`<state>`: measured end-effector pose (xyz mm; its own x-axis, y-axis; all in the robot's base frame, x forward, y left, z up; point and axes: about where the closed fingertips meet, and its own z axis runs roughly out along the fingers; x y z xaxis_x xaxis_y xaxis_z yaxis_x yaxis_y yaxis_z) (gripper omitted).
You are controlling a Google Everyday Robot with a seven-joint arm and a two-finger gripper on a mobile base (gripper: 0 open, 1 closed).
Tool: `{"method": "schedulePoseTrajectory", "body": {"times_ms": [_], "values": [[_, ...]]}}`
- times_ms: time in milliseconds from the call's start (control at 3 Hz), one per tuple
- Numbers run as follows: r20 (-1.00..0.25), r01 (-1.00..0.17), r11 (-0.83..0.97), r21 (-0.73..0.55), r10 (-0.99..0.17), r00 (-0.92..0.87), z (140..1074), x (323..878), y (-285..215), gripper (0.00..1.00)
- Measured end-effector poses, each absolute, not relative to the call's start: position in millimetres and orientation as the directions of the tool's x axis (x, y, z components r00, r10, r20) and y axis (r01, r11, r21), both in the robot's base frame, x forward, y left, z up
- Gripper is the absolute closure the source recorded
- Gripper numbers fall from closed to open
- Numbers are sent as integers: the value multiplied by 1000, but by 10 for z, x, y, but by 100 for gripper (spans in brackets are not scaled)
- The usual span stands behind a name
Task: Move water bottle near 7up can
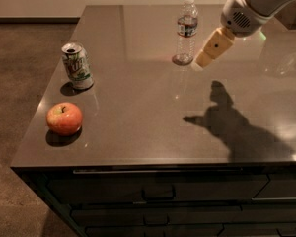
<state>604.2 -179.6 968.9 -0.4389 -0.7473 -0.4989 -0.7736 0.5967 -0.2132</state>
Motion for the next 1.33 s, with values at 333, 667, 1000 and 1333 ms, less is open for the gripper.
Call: {"method": "schedulePoseTrajectory", "body": {"times_ms": [333, 667, 1000, 1333], "values": [[-592, -729, 666, -161, -656, -469, 9679, 6411, -1775, 0], [-673, -673, 727, -136, -566, -476, 9695, 6818, -1705, 0], [-724, -630, 766, -126, -505, -469, 9755, 7153, -1650, 0], [-769, -609, 785, -110, -456, -448, 9851, 7408, -1541, 0]]}}
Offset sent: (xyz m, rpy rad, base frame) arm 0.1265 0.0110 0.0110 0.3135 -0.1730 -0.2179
